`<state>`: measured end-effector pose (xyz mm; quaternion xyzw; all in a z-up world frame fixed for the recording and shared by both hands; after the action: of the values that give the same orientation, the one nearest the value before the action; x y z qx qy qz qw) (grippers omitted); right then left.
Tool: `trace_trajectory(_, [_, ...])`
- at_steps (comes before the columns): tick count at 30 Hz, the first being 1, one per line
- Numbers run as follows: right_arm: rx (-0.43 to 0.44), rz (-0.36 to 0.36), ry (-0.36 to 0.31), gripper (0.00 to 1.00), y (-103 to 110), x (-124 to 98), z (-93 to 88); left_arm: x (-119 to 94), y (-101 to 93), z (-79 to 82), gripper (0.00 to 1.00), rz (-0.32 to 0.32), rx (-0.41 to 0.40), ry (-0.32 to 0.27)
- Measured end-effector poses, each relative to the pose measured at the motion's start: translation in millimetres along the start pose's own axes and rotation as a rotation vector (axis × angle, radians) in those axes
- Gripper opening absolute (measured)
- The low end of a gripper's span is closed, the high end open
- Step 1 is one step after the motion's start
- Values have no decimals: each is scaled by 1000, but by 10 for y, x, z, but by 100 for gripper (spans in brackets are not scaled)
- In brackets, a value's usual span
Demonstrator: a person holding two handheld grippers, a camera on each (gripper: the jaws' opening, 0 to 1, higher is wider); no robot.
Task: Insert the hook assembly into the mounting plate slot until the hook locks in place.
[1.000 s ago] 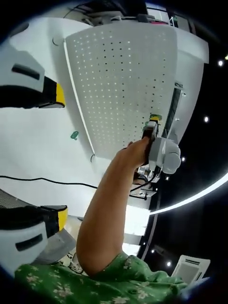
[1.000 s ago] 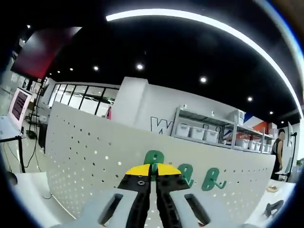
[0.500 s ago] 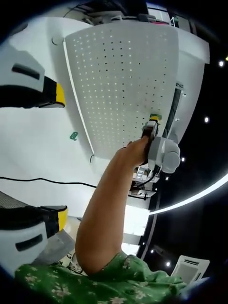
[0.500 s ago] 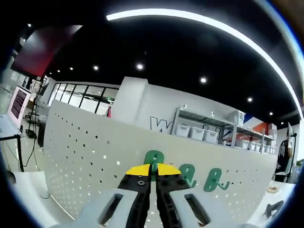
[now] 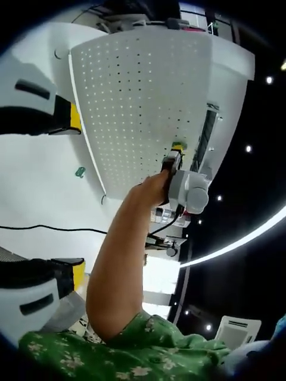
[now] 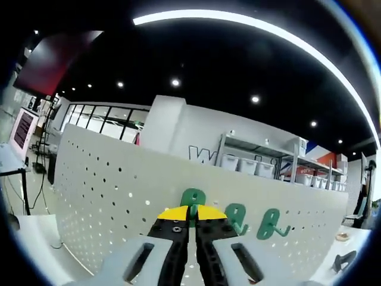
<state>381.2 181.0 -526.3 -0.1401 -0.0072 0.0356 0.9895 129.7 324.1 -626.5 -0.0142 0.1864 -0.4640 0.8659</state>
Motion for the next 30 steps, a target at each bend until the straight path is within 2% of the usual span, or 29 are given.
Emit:
trace_trajectory(12, [0,2,2,1,1,11,8,-58,-16,141,87,-5,30,-68])
trace_trajectory(30, [-9,-3,-1,1,1,49,-16,-63,-14,178,87,-10,39,-70])
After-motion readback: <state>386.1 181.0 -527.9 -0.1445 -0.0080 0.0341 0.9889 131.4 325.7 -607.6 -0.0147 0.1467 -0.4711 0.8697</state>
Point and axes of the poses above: the point that each gripper's makers call its tool centre point, and the gripper's own axes: x roughly forward along the fingers, y roughly to its left, z roughly out of its top, the point moved 4 cm from there along -x, roughly backward along the fingers, and after that the axes turned 11 degrees about y, right-handed, at the moved point
